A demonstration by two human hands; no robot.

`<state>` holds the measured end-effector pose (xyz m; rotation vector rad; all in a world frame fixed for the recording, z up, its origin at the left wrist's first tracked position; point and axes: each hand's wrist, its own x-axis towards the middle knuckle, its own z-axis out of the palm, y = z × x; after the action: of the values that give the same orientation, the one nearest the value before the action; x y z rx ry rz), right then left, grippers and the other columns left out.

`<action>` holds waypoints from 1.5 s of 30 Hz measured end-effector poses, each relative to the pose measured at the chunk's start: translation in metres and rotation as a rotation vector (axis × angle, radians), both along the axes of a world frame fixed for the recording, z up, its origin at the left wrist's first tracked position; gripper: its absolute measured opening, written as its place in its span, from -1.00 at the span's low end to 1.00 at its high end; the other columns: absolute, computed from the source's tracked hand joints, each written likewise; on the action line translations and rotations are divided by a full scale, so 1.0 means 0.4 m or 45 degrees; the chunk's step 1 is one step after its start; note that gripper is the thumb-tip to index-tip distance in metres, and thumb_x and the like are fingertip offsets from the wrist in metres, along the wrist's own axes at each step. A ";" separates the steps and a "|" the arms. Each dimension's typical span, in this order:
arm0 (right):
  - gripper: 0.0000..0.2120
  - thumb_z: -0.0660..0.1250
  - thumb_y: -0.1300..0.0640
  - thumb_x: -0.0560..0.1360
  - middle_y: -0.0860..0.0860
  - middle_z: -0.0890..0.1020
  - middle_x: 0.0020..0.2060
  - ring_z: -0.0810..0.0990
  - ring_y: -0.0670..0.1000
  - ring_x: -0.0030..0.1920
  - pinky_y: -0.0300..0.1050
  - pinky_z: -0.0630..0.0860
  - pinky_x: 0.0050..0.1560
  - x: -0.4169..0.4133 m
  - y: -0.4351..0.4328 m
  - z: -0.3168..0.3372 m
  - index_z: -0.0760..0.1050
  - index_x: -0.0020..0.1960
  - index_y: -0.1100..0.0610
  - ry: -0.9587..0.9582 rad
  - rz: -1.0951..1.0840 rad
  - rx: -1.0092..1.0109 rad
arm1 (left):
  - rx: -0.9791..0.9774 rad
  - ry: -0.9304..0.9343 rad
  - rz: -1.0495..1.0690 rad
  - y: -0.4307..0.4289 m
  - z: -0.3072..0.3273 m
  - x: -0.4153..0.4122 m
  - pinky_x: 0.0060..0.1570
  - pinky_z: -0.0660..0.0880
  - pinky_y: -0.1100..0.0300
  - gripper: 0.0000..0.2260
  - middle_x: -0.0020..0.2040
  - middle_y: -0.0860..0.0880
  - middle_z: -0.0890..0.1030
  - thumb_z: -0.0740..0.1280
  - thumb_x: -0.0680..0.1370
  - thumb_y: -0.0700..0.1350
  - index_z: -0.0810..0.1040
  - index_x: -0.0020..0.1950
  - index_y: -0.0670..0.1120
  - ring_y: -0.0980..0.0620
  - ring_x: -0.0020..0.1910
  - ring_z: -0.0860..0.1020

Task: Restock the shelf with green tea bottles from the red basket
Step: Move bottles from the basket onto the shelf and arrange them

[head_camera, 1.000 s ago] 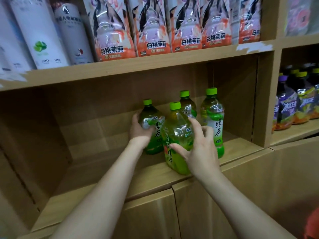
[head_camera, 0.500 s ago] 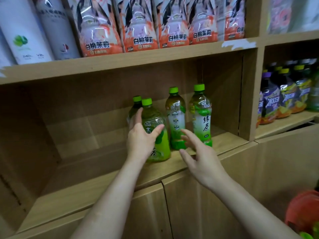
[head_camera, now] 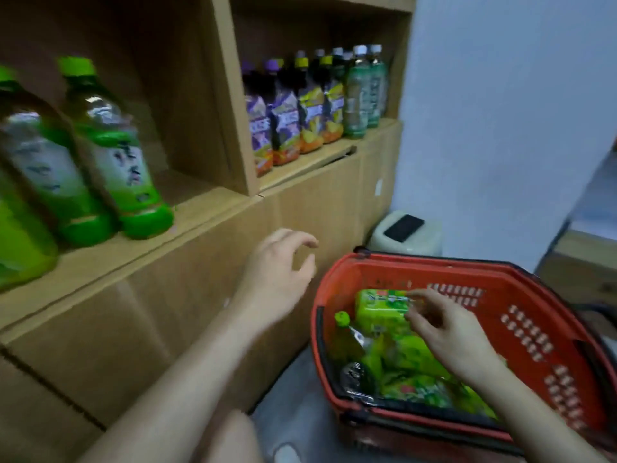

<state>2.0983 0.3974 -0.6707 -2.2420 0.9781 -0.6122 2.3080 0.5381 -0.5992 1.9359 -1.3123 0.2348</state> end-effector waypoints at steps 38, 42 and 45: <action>-0.02 0.56 -0.24 0.12 0.04 0.59 0.19 0.57 0.07 0.12 -0.04 0.53 0.07 -0.142 -0.334 -0.103 0.25 0.42 0.04 0.268 -0.226 0.133 | 0.823 0.131 -0.487 -0.576 -0.360 -0.120 0.34 0.31 0.10 -0.49 0.39 -0.05 0.43 0.36 0.49 -0.09 0.35 0.42 -0.02 -0.03 0.35 0.38; 0.04 0.54 -0.30 0.08 0.08 0.57 0.20 0.57 0.12 0.11 0.04 0.55 0.05 -0.183 -0.392 -0.121 0.19 0.43 -0.03 0.393 -0.333 0.163 | 1.357 -0.198 -0.417 -0.637 -0.517 -0.108 0.49 0.05 -0.01 -0.11 0.57 -0.09 -0.02 0.44 0.43 -0.01 -0.10 0.56 -0.05 -0.15 0.53 0.00; 0.04 0.53 -0.33 0.06 0.08 0.57 0.17 0.57 0.11 0.08 0.04 0.55 0.06 -0.181 -0.411 -0.125 0.19 0.42 -0.07 0.416 -0.307 0.131 | 1.326 -0.011 -0.282 -0.673 -0.572 -0.113 0.49 0.03 -0.05 -0.04 0.57 -0.06 -0.03 0.47 0.39 0.00 -0.15 0.56 -0.03 -0.12 0.53 -0.02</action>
<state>2.0260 0.2330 -0.7207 -2.1895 1.4234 -0.2896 2.2630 0.2689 -0.8278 2.5472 -1.8401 -0.6889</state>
